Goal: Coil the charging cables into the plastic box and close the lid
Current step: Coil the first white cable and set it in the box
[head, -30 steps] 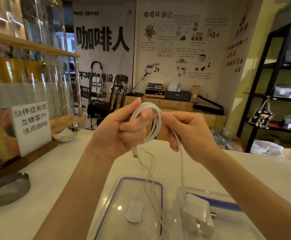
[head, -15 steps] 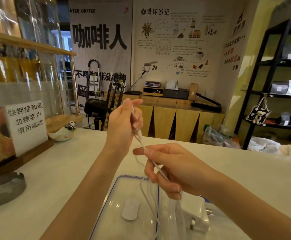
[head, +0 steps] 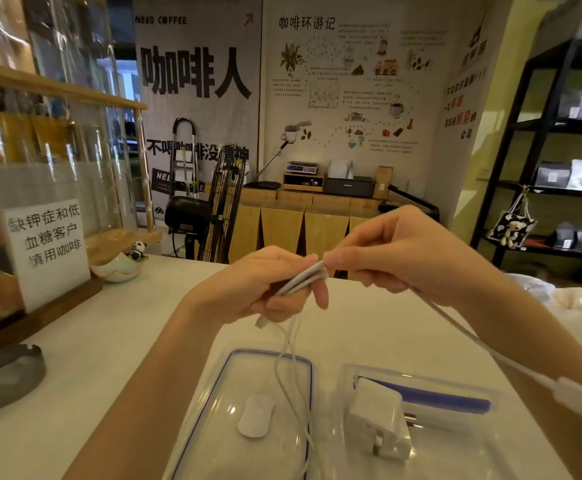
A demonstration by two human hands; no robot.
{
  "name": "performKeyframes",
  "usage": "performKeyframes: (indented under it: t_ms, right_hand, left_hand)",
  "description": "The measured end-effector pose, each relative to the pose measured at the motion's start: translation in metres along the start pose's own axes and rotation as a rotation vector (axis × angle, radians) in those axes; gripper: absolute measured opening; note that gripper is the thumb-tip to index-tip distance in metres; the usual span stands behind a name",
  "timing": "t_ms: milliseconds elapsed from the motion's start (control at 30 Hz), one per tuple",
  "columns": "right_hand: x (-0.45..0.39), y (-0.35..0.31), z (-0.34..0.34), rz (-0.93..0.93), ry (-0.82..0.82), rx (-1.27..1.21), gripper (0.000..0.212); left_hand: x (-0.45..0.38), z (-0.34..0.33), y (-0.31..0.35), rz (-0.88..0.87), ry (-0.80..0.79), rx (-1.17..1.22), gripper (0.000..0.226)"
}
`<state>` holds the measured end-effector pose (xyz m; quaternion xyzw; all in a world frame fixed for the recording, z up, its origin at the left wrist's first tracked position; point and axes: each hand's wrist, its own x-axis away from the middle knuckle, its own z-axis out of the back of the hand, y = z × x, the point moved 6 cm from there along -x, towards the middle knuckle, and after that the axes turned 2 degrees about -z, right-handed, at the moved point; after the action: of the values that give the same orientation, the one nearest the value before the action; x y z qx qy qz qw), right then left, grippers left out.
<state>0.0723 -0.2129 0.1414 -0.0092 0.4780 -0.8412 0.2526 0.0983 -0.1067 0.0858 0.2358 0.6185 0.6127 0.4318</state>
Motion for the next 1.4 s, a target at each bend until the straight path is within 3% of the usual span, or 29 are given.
performKeyframes:
  t_ms: [133, 233, 333, 433, 600, 767, 900, 1167, 1267, 1400]
  right_hand:
    - [0.002, -0.015, 0.0, 0.238, -0.022, -0.178, 0.016]
    - [0.001, -0.011, -0.002, 0.288, 0.053, -0.257, 0.02]
    - [-0.003, -0.002, -0.014, 0.259, 0.048, -0.343, 0.019]
    - [-0.003, 0.008, -0.026, 0.201, 0.02, -0.436, 0.024]
    - [0.003, 0.034, -0.045, 0.007, 0.01, -0.356, 0.024]
    - [0.014, 0.039, -0.056, -0.041, 0.012, -0.164, 0.022]
    - [0.024, 0.042, -0.056, -0.069, 0.015, -0.001, 0.024]
    - [0.048, 0.028, -0.064, 0.074, 0.056, 0.794, 0.029]
    - [0.051, 0.02, -0.061, 0.168, 0.099, 0.927, 0.025]
    - [0.055, 0.012, -0.047, 0.407, 0.273, 1.045, 0.008]
  left_hand:
    - [0.013, -0.027, 0.027, -0.197, -0.458, 0.377, 0.044]
    - [0.019, -0.03, 0.045, -0.281, -0.532, 0.697, 0.048]
    - [0.014, -0.023, 0.051, -0.378, -0.391, 0.822, 0.046]
    - [0.009, -0.013, 0.049, -0.4, -0.137, 0.935, 0.039]
    - [0.001, 0.004, 0.03, -0.352, 0.153, 1.068, 0.034]
    - [-0.01, 0.01, 0.011, -0.375, 0.17, 1.128, 0.037]
    - [-0.013, 0.012, 0.008, -0.423, 0.131, 1.065, 0.035]
    - [-0.014, 0.027, -0.007, -0.385, 0.598, 0.719, 0.04]
    - [-0.016, 0.016, -0.012, -0.302, 0.693, 0.382, 0.037]
    - [-0.024, -0.011, -0.015, -0.182, 0.644, -0.194, 0.036]
